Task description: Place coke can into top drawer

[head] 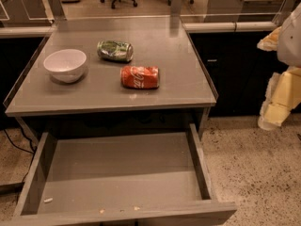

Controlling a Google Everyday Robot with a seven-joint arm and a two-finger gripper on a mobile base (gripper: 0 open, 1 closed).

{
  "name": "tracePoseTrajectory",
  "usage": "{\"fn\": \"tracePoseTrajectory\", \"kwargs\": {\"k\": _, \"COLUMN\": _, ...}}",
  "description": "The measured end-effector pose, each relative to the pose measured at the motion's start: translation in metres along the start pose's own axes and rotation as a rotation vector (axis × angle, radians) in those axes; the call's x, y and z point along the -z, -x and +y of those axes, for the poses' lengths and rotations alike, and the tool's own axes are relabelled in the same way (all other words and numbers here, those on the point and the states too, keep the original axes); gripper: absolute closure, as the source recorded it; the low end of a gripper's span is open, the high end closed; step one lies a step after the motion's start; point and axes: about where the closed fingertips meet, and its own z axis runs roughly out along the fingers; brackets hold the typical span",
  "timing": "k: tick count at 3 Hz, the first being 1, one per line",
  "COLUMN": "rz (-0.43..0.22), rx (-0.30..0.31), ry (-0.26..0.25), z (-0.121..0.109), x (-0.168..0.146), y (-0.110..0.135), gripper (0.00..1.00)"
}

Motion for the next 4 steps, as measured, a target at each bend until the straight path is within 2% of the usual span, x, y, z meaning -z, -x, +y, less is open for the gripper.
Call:
{"fn": "tracePoseTrajectory", "kwargs": {"k": 1, "rz": -0.011, "rx": -0.007, "ry": -0.002, "z": -0.001, "x": -0.003, "y": 0.001, "gripper": 0.00}}
{"fn": "tracePoseTrajectory", "kwargs": {"k": 2, "rz": -0.065, "rx": 0.035, "ry": -0.039, "z": -0.012, "x": -0.005, "y": 0.017, "gripper": 0.00}}
{"fn": "tracePoseTrajectory", "kwargs": {"k": 3, "rz": -0.203, "rx": 0.090, "ry": -0.110, "z": -0.026, "x": -0.002, "y": 0.044, "gripper": 0.00}}
{"fn": "tracePoseTrajectory", "kwargs": {"k": 4, "rz": -0.380, "rx": 0.042, "ry": -0.160, "z": -0.036, "x": 0.000, "y": 0.064, "gripper": 0.00}}
